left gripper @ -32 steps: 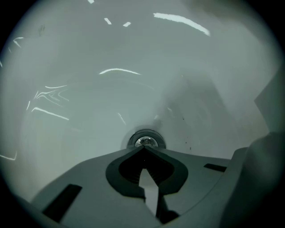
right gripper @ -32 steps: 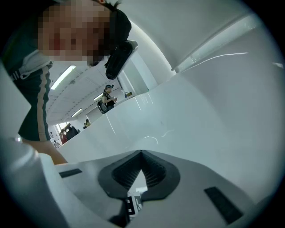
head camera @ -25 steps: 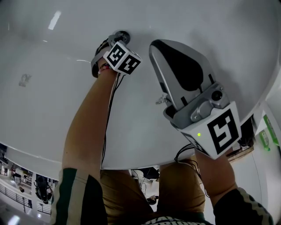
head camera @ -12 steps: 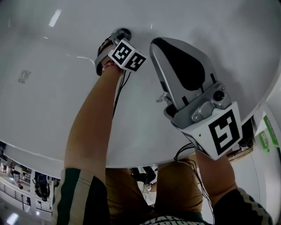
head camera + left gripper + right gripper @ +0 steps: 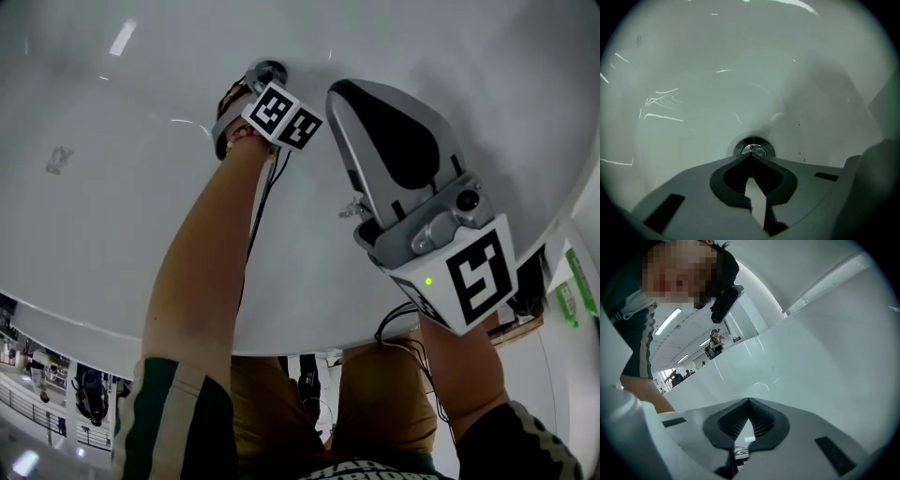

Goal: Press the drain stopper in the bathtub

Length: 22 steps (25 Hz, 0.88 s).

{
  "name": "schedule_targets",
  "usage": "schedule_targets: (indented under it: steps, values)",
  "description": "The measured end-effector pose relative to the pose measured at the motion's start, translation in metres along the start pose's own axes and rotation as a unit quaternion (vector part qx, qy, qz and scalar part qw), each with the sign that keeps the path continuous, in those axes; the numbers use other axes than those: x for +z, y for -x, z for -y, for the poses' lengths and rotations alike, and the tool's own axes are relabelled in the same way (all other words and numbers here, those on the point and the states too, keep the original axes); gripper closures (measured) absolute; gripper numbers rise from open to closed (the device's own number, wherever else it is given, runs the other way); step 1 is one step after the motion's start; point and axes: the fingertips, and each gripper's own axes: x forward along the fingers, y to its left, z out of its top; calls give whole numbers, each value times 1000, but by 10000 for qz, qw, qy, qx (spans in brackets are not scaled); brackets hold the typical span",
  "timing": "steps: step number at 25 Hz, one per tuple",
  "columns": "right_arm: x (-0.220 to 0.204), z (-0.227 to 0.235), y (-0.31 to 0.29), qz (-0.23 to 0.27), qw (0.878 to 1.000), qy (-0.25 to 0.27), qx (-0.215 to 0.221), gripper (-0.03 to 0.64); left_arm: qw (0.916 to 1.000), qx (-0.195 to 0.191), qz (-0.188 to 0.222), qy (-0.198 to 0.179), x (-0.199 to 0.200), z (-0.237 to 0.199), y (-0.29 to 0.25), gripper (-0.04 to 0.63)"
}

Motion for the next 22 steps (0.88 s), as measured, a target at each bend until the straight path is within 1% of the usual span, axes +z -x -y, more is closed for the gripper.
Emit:
schedule_targets:
  steps: [2, 5, 7, 11, 17, 22]
  values:
    - [0, 0, 0, 1, 10000, -3, 8, 604, 10000, 52, 0, -12, 0, 0, 2, 594]
    - [1, -1, 0, 23, 10000, 40, 9, 604, 9996, 240, 17, -166, 1, -1, 6, 594]
    - [1, -2, 0, 29, 10000, 41, 37, 604, 9994, 294, 39, -154, 1, 0, 7, 594]
    - [-1, -2, 1, 18, 10000, 56, 34, 604, 9994, 301, -50, -171, -1, 0, 11, 594]
    - [2, -2, 1, 63, 10000, 13, 7, 604, 9995, 291, 36, -128, -2, 0, 14, 594]
    - [3, -3, 1, 62, 10000, 57, 18, 604, 9995, 307, 88, 15, -2, 0, 14, 594]
